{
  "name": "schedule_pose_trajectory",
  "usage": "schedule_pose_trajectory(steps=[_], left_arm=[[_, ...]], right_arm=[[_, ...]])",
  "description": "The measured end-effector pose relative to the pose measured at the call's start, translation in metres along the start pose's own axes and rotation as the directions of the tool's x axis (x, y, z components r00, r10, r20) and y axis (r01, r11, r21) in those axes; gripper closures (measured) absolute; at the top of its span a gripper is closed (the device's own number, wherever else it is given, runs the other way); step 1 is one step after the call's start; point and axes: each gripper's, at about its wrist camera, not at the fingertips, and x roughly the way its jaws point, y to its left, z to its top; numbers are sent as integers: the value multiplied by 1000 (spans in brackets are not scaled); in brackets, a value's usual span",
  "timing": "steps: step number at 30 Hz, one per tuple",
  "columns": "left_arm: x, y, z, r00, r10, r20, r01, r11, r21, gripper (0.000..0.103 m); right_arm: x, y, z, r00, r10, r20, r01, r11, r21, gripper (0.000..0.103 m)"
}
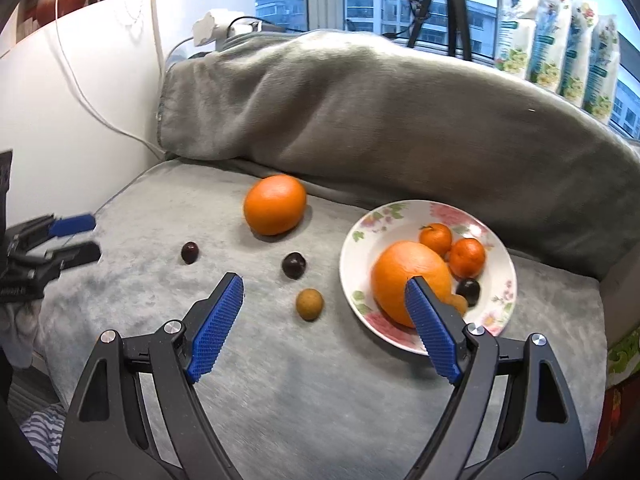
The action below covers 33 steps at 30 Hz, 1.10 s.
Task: Organize fruits
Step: 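Move the right gripper toward a dark plum while the left gripper approaches a tangerine, then close the right gripper on the dark plum while the left gripper grasps the tangerine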
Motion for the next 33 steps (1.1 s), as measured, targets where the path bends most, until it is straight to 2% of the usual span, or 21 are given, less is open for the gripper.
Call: schedule_pose_trajectory(steps=[4, 6, 9, 11, 17, 24, 33], left_arm=[[-6, -3, -21, 1000, -10, -27, 9, 1000, -13, 32], [-8, -5, -29, 999, -12, -35, 12, 1000, -17, 33], [-10, -11, -42, 999, -20, -47, 19, 1000, -22, 38], [-9, -16, -49, 998, -31, -59, 30, 999, -21, 41], [-6, -26, -66, 994, -51, -94, 50, 999, -13, 51], [1, -29, -75, 990, -63, -127, 61, 998, -16, 59], [8, -31, -78, 987, -70, -145, 70, 998, -8, 63]], right_arm=[[11, 12, 4, 1000, 19, -14, -20, 999, -35, 18], [16, 18, 5, 999, 32, -22, -33, 998, -54, 23], [27, 25, 7, 998, 39, -47, -43, 996, -79, 34], [34, 27, 7, 997, 45, -68, -51, 995, -88, 44], [59, 34, 9, 991, 45, -128, -62, 990, -130, 61], [86, 35, 11, 985, 15, -169, -41, 988, -150, 65], [109, 37, 16, 979, -3, -202, -31, 986, -163, 67]])
